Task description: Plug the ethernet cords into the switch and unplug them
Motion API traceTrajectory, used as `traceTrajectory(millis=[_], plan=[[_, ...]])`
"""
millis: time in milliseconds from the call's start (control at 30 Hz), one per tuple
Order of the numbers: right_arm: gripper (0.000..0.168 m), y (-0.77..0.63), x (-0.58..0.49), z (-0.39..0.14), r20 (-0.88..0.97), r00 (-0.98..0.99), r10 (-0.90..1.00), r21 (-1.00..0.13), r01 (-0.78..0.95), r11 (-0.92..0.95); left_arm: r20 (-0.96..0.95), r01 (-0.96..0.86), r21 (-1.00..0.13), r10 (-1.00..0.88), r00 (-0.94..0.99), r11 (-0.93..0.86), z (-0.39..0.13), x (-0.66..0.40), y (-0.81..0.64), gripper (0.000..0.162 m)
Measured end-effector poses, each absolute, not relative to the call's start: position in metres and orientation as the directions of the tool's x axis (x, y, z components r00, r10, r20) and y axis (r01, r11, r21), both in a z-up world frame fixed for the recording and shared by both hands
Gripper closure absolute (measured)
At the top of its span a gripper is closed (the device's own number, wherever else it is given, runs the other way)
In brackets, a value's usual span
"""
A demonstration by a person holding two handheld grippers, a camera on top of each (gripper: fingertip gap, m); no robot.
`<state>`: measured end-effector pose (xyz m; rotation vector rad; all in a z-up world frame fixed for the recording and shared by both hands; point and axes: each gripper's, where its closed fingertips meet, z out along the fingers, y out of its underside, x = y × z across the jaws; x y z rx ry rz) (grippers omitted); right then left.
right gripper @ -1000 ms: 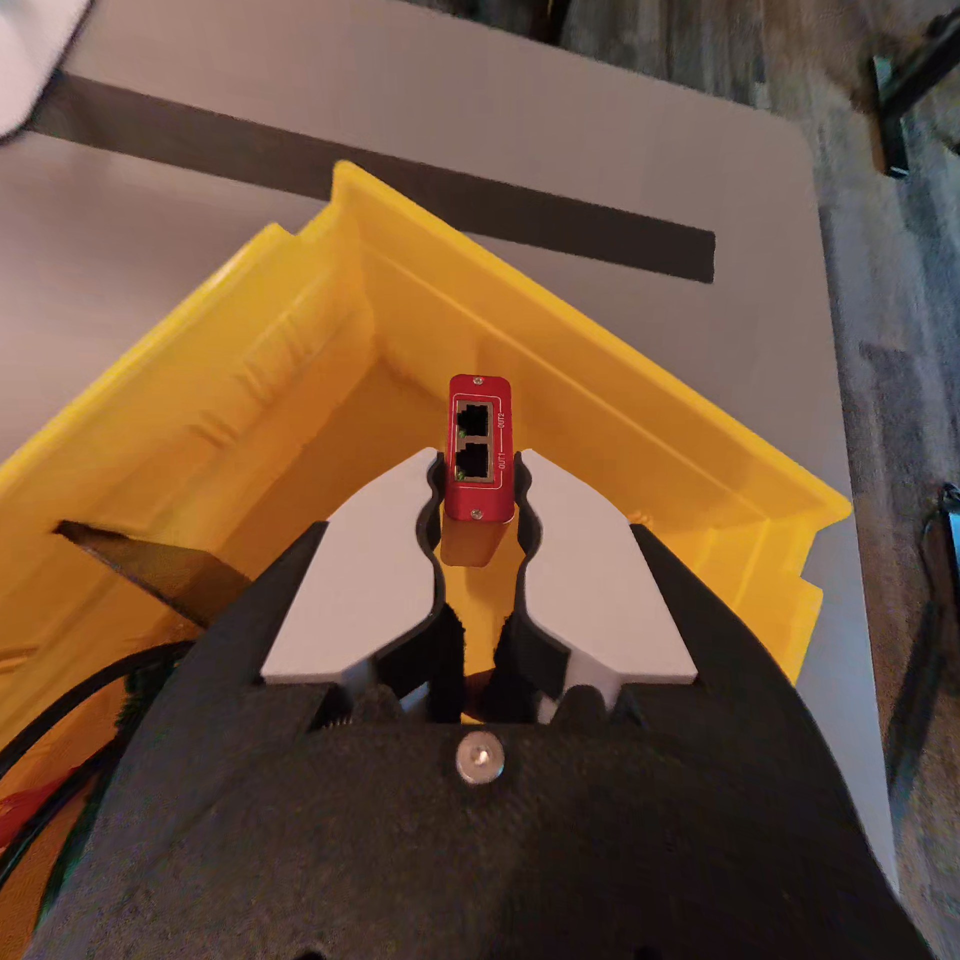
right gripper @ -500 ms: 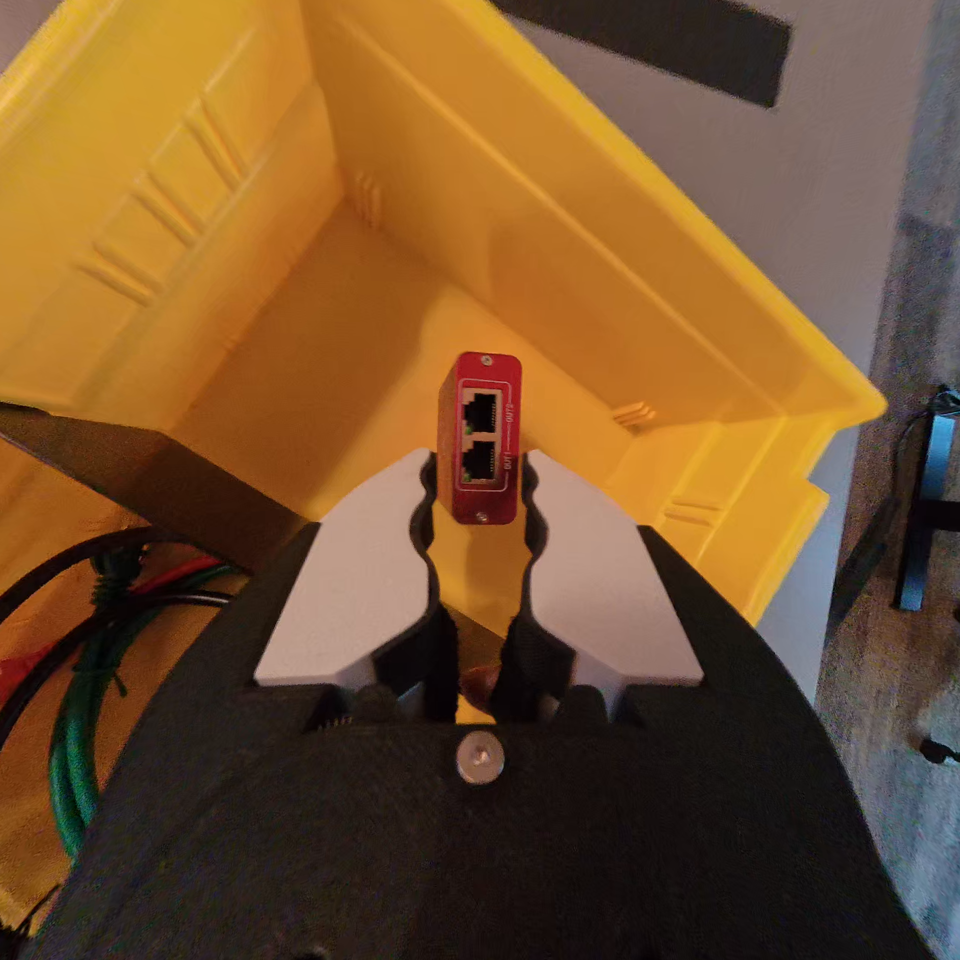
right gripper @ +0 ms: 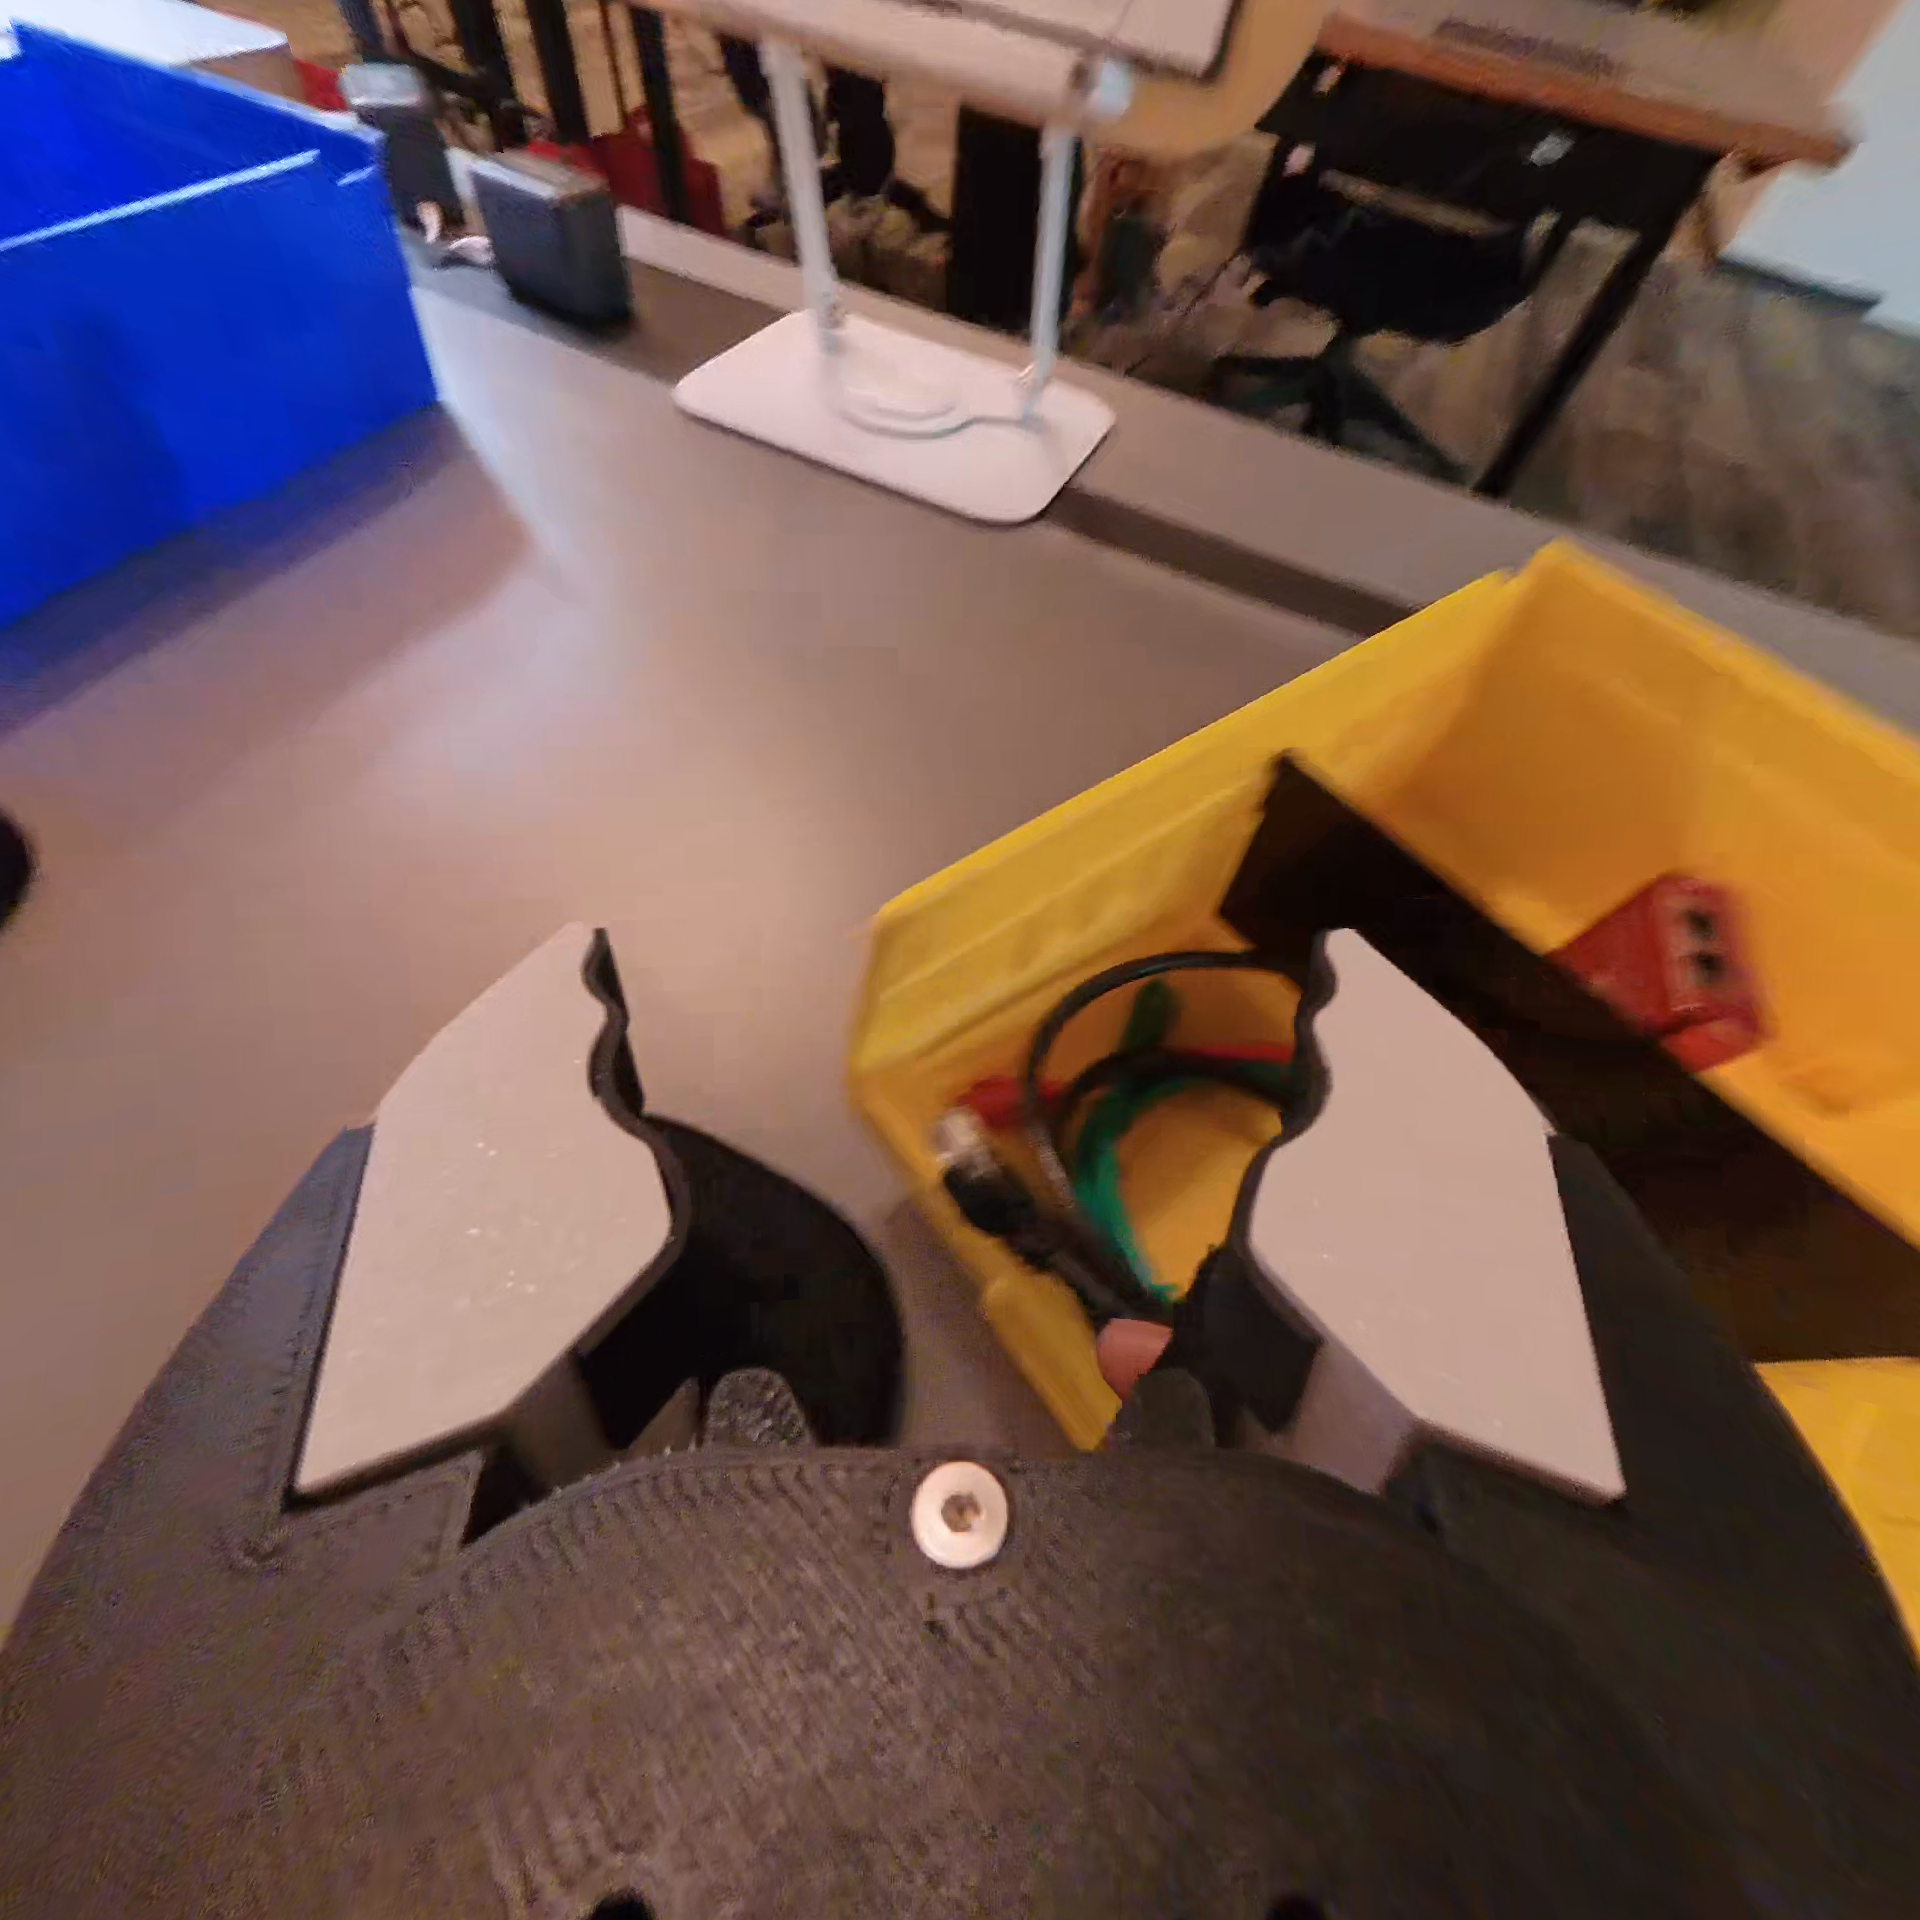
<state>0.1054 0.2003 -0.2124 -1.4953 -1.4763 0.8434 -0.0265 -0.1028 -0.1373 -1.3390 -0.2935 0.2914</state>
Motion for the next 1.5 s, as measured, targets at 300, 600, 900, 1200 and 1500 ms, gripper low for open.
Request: traceTrajectory(millis=[300,600,900,1200,1500], plan=[[0.061,0.172,0.079,-0.265,0.152,0.118,0.981,-0.884,0.459,0.082,-0.089,-0.013,-0.992,0.646,0.758,-0.122,-0.2,-0.085,-0.122,0.084],[0.112,0.193,0.071,-0.279,0.289,0.137,0.948,-0.787,0.598,0.154,-0.14,0.023,-0.974,0.68,0.719,-0.224,-0.238,-0.098,-0.118,0.122],[0.132,0.181,0.055,-0.277,0.332,-0.002,0.943,-0.75,0.606,0.265,-0.292,-0.065,-0.949,0.776,0.559,-0.309,-0.236,-0.112,-0.139,0.157],[0.132,0.107,0.024,-0.276,0.331,-0.2,0.922,-0.742,0.549,0.386,-0.208,-0.021,-0.97,0.78,0.591,-0.242,-0.237,-0.111,-0.139,0.156],[0.132,0.032,-0.005,-0.276,0.324,-0.355,0.877,-0.75,0.468,0.467,-0.309,-0.045,-0.941,0.796,0.52,-0.336,-0.237,-0.118,-0.151,0.159]])
